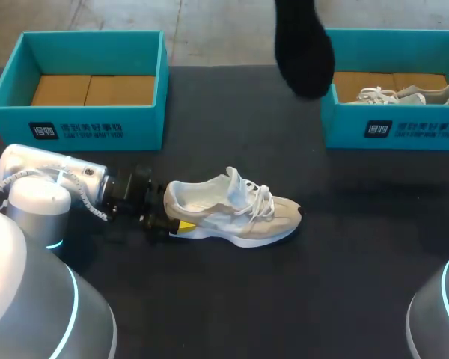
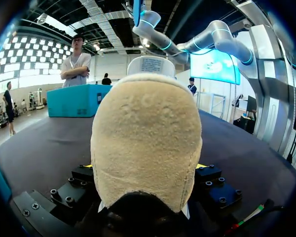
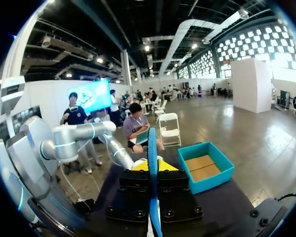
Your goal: Take the shoe out of the shoebox, open the shoe tongue, remove and reinsert the insole, then place the shoe into the shoebox
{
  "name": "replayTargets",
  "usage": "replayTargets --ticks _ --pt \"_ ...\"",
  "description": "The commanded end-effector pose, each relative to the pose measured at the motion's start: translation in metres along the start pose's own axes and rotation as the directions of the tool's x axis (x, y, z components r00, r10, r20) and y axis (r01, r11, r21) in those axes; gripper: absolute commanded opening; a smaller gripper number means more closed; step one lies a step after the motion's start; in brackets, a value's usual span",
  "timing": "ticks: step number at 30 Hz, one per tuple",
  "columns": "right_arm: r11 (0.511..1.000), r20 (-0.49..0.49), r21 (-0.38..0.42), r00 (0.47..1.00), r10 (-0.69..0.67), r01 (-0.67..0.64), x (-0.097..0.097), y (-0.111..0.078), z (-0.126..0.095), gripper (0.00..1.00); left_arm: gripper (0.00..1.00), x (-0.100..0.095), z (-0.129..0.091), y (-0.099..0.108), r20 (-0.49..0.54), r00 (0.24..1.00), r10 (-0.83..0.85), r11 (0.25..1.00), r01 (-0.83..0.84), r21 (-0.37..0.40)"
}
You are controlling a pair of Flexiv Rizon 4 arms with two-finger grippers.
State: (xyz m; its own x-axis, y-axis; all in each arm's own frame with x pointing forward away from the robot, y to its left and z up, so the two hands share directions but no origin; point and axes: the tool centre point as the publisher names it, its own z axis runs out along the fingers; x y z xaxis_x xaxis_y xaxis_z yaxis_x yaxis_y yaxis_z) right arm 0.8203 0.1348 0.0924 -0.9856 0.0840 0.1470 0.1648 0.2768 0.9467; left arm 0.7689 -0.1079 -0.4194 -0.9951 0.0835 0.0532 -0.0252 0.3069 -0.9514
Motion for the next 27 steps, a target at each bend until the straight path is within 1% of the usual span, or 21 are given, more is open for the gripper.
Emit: replayTargets --ticks 1,4,8,13,17,27 --pt "1.000 0.008 -0.025 1.000 0.013 -0.013 0.006 0.010 -0.022 0.00 0.00 -0.001 0.000 0.002 -0.001 1.000 -0.001 1.000 0.001 -0.002" --pt "0.997 0.000 -0.057 0.999 0.044 -0.044 0.005 0.017 -0.031 0.00 0.00 -0.001 0.000 0.002 -0.001 1.000 -0.001 1.000 0.001 -0.002" --pt "0.994 -0.016 -0.065 0.996 0.091 -0.092 0.001 0.023 -0.039 0.00 0.00 -0.001 0.000 0.002 -0.001 1.000 -0.001 1.000 0.001 -0.002" --pt "0.988 -0.029 -0.073 0.990 0.138 -0.139 -0.009 0.031 -0.050 0.00 0.00 -0.001 0.000 0.002 -0.001 1.000 -0.001 1.000 0.001 -0.002" --pt "0.982 -0.017 -0.102 0.987 0.157 -0.158 -0.018 0.042 -0.067 0.00 0.00 -0.001 0.000 0.002 -0.001 1.000 -0.001 1.000 0.001 -0.002" --pt "0.982 -0.017 -0.102 0.987 0.157 -0.158 -0.018 0.042 -0.067 0.00 0.00 -0.001 0.000 0.002 -0.001 1.000 -0.001 1.000 0.001 -0.002"
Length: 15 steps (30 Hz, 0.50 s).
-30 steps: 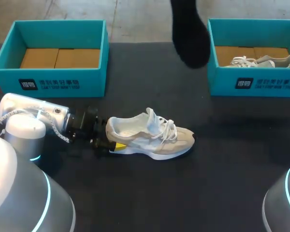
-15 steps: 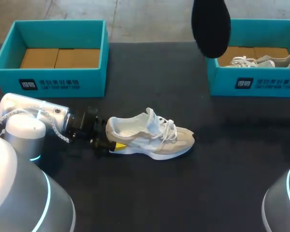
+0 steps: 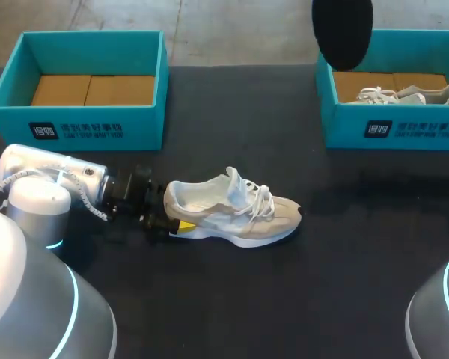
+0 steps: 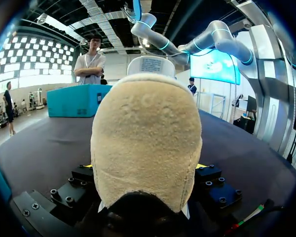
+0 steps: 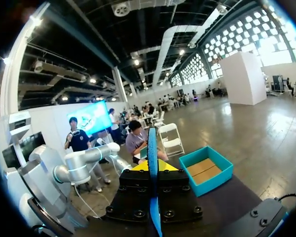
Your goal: Take the shoe out of the shoebox, open the shoe tongue, remove and reinsert the insole, then place the shoe into the shoebox
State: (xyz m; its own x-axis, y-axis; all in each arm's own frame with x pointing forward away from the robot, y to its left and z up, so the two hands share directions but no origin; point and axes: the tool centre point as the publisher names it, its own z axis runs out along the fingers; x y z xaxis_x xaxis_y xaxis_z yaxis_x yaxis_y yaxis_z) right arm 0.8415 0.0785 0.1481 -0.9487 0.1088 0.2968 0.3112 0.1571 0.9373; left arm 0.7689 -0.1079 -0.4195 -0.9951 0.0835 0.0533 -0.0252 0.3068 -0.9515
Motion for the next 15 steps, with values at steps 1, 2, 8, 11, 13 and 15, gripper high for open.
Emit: replayTargets --ticks 1,2,8,11,13,15 --pt "1.000 0.001 0.004 1.000 0.002 -0.002 -0.001 0.001 0.002 0.00 0.00 -0.001 0.000 0.002 -0.001 1.000 -0.001 1.000 0.001 -0.002" --pt "1.000 0.001 0.004 1.000 0.002 -0.002 -0.001 0.001 0.002 0.00 0.00 -0.001 0.000 0.002 -0.001 1.000 -0.001 1.000 0.001 -0.002" --pt "0.998 -0.001 -0.043 0.999 0.035 -0.035 0.002 0.008 -0.001 0.00 0.00 -0.001 0.000 0.002 -0.001 1.000 -0.001 1.000 0.001 -0.002" --pt "0.991 0.007 -0.073 0.993 0.115 -0.114 0.015 0.026 -0.019 0.00 0.00 -0.001 0.000 0.002 -0.001 1.000 -0.001 1.000 0.001 -0.002" --pt "0.989 0.023 -0.069 0.991 0.131 -0.129 0.024 0.034 -0.027 0.00 0.00 -0.001 0.000 0.002 -0.001 1.000 -0.001 1.000 0.001 -0.002" --pt "0.985 0.032 -0.068 0.987 0.158 -0.156 0.030 0.039 -0.032 0.00 0.00 -0.001 0.000 0.002 -0.001 1.000 -0.001 1.000 0.001 -0.002"
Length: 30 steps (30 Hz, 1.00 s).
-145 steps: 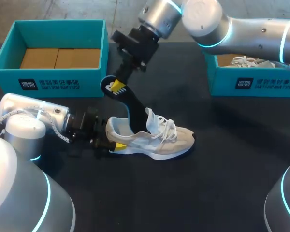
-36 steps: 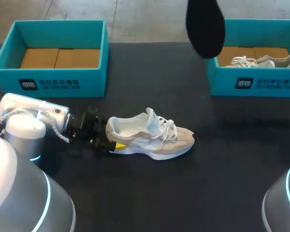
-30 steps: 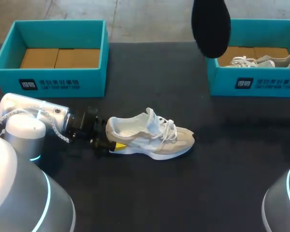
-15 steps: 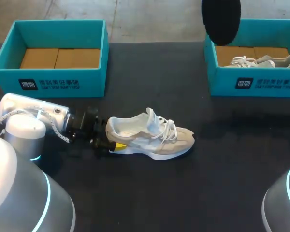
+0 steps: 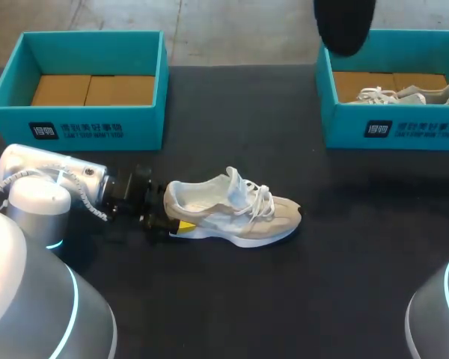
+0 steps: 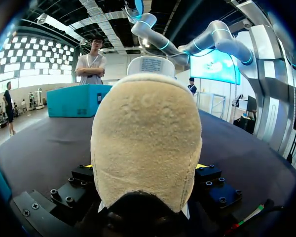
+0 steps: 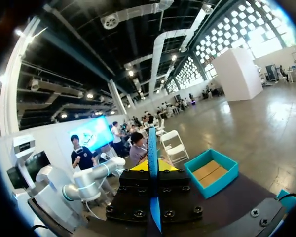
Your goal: Take the shoe out of the shoebox, open the shoe tongue, remove and reinsert the insole, then place the shoe into the shoebox
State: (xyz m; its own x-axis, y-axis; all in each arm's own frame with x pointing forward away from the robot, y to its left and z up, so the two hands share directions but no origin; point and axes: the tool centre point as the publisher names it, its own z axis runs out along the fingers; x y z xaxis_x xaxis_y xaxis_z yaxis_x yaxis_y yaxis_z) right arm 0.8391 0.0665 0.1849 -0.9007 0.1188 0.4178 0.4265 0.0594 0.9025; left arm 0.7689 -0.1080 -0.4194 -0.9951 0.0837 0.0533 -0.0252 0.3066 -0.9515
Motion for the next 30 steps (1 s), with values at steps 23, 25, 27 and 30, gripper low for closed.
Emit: replayTargets --ticks 23,25,27,30 --pt "0.996 0.041 0.046 0.997 0.072 -0.073 0.046 0.010 -0.017 0.00 0.00 -0.001 0.000 0.002 -0.001 1.000 -0.001 1.000 0.001 -0.002" --pt "0.996 0.041 0.046 0.997 0.072 -0.073 0.046 0.010 -0.017 0.00 0.00 -0.001 0.000 0.002 -0.001 1.000 -0.001 1.000 0.001 -0.002" --pt "0.996 0.041 0.046 0.997 0.072 -0.073 0.046 0.010 -0.017 0.00 0.00 -0.001 0.000 0.002 -0.001 1.000 -0.001 1.000 0.001 -0.002" --pt "0.996 0.041 0.046 0.997 0.072 -0.073 0.046 0.010 -0.017 0.00 0.00 -0.001 0.000 0.002 -0.001 1.000 -0.001 1.000 0.001 -0.002"
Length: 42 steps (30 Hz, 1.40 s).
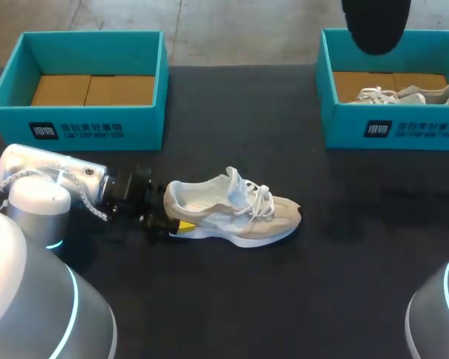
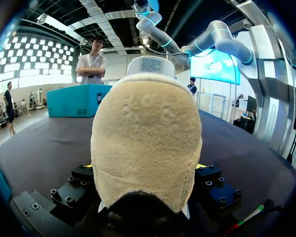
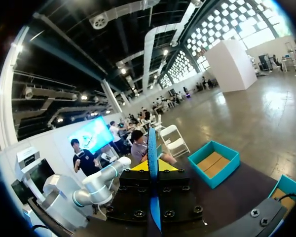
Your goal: Take the shoe out of the shoebox, open the shoe tongue, remove and reinsert the insole, then place the shoe into the shoebox
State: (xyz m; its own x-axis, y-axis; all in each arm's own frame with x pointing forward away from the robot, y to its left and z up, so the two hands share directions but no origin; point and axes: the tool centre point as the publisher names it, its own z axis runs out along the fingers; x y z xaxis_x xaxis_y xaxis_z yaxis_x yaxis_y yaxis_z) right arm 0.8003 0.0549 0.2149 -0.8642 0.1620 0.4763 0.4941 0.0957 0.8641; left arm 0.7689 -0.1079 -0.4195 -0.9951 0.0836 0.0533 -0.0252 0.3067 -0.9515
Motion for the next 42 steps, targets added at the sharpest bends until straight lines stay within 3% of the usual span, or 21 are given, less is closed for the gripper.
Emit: replayTargets --ticks 1,8,9,10,12,13,26,31,42 --pt "1.000 0.001 0.001 1.000 0.001 -0.001 0.000 0.000 0.001 0.00 0.00 -0.001 0.000 0.002 -0.001 1.000 -0.001 1.000 0.001 -0.002" --pt "1.000 0.001 0.001 1.000 0.001 -0.001 0.000 0.000 0.001 0.00 0.00 0.000 0.000 0.000 -0.009 1.000 0.014 1.000 -0.014 0.000" --pt "1.000 0.001 0.001 1.000 0.001 -0.001 0.000 0.000 0.001 0.00 0.05 0.000 0.001 0.000 -0.006 1.000 0.018 1.000 -0.018 -0.003" --pt "1.000 0.001 0.001 1.000 0.001 -0.001 0.000 0.000 0.001 0.00 0.22 0.000 0.001 0.000 -0.004 1.000 0.020 1.000 -0.020 -0.007" --pt "1.000 0.001 0.001 1.000 0.001 -0.001 0.000 0.000 0.001 0.00 0.79 0.002 0.001 0.000 -0.008 1.000 0.022 1.000 -0.022 -0.006" --pt "1.000 0.001 0.001 1.000 0.001 -0.001 0.000 0.000 0.001 0.00 1.00 0.003 0.001 0.001 -0.008 1.000 0.020 1.000 -0.020 -0.006" --pt "1.000 0.001 0.001 1.000 0.001 -0.001 0.000 0.000 0.001 0.00 1.00 0.010 -0.014 -0.008 -0.053 0.995 0.087 0.994 -0.091 -0.064" --pt "1.000 0.001 0.001 1.000 0.001 -0.001 0.000 0.000 0.001 0.00 1.00 0.013 -0.030 -0.010 -0.046 0.993 0.104 0.987 -0.109 -0.120" --pt "1.000 0.001 0.001 1.000 0.001 -0.001 0.000 0.000 0.001 0.00 1.00 0.010 -0.055 -0.009 0.075 0.993 0.095 0.964 -0.073 -0.256"
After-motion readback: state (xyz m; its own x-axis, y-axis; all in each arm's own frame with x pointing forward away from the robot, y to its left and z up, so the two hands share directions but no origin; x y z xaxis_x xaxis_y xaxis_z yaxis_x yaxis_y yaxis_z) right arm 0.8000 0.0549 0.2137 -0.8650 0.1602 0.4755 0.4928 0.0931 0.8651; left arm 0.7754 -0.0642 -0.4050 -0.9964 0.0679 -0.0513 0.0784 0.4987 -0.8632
